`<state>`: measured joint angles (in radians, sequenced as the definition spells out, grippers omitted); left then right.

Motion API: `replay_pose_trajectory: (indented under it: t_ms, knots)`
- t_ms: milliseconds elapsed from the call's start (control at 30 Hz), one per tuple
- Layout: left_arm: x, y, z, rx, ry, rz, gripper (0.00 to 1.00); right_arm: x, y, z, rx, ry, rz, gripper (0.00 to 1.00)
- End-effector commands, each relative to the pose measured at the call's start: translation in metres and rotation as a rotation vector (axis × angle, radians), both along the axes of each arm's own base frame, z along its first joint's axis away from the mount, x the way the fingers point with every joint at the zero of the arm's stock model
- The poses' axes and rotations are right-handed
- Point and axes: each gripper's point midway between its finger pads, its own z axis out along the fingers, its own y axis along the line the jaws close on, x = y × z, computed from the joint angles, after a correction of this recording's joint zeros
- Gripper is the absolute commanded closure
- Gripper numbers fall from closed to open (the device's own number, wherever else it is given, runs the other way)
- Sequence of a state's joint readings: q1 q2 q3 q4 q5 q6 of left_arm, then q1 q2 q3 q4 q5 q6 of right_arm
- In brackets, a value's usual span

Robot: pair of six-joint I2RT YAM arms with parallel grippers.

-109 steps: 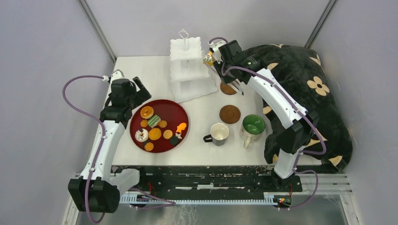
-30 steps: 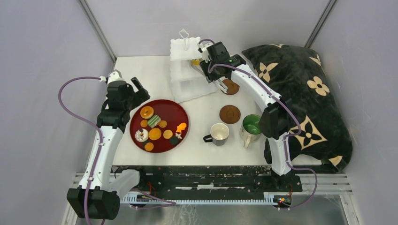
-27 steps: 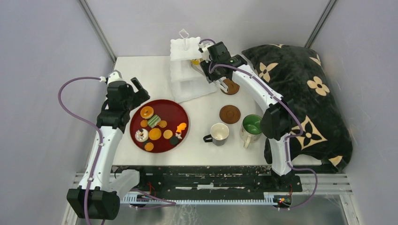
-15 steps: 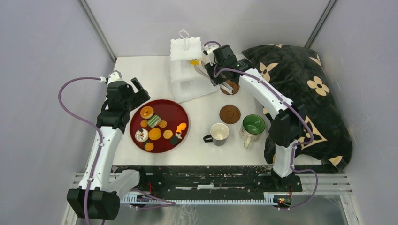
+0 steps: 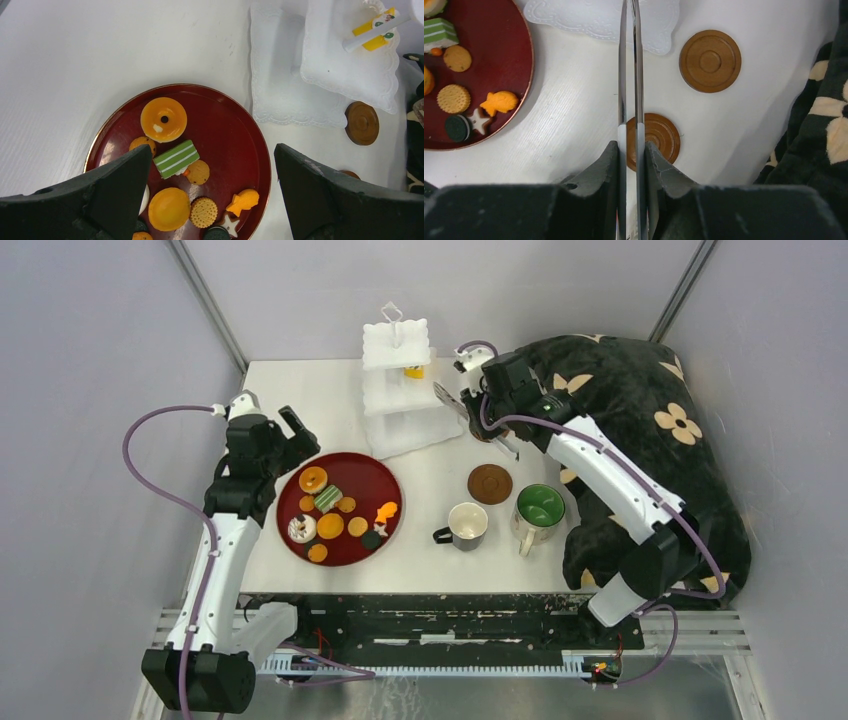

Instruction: Serve the afternoon tea

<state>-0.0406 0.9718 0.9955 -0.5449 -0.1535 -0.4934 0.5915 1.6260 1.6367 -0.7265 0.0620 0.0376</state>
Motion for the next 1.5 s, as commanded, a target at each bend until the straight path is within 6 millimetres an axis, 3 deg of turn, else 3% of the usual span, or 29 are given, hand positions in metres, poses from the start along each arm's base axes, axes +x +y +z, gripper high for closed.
replay_pose_trajectory:
  t_ms: [0, 167, 367, 567, 733, 867, 1267, 1467]
  knots:
    - [0.000, 0.000, 0.007, -0.024, -0.031, 0.014, 0.01, -0.034, 0.026, 0.027, 0.042, -0.054, 0.095, 0.87]
    - [-0.002, 0.010, -0.003, -0.045, 0.013, 0.104, 0.01, -0.089, 0.079, 0.014, 0.051, 0.012, 0.274, 0.86]
    - [-0.004, 0.026, -0.014, -0.022, 0.081, 0.215, 0.01, -0.140, 0.142, -0.038, 0.007, 0.140, 0.470, 0.84]
    - [-0.011, 0.024, -0.029, -0.034, 0.115, 0.213, 0.01, -0.128, 0.174, -0.060, -0.020, 0.134, 0.446, 0.81]
    - [-0.012, 0.026, -0.032, -0.019, 0.120, 0.213, 0.01, -0.117, 0.181, -0.074, -0.059, 0.142, 0.415, 0.75]
    - [-0.014, 0.027, -0.034, -0.016, 0.124, 0.211, 0.01, -0.120, 0.185, -0.085, -0.072, 0.179, 0.432, 0.72]
    - [-0.012, 0.023, -0.036, -0.035, 0.115, 0.198, 0.01, -0.133, 0.190, -0.093, -0.044, 0.219, 0.485, 0.61]
    - [-0.011, 0.022, -0.039, -0.038, 0.119, 0.196, 0.01, -0.127, 0.192, -0.098, -0.056, 0.209, 0.463, 0.54]
